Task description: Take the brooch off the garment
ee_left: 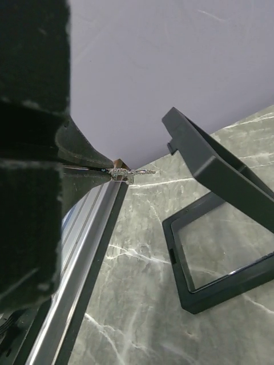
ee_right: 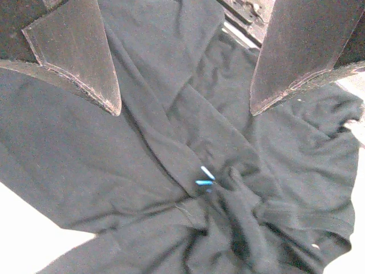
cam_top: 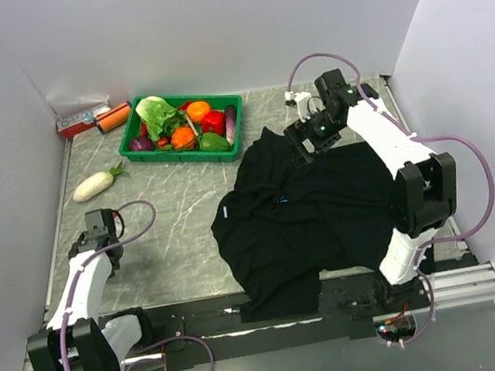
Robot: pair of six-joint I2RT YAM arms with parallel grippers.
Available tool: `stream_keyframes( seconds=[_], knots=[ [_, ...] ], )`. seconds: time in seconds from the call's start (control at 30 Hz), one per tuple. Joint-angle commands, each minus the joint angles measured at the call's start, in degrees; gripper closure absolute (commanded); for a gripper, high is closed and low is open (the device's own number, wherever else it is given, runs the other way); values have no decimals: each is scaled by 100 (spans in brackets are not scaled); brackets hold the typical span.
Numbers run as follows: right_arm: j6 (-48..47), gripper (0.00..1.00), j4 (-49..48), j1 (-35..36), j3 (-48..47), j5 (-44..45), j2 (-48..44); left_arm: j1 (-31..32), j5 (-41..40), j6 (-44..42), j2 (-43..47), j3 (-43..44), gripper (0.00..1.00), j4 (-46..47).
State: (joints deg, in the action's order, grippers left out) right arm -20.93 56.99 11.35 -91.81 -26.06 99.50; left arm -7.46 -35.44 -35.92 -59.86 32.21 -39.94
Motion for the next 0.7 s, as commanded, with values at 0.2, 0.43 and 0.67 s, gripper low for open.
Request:
stream_keyframes(
  seconds=[0.2, 0.43, 0.67],
  knots=[
    [-166, 0, 330, 350, -522, 453, 69, -1, 327, 288, 53, -135, 99, 399],
    [-113, 0, 277, 543, -302, 400, -54, -9, 450, 393, -263, -171, 99, 584],
    [-157, 0, 330, 771, -338, 383, -133, -9, 661, 411, -588, 31, 99, 689]
  ],
)
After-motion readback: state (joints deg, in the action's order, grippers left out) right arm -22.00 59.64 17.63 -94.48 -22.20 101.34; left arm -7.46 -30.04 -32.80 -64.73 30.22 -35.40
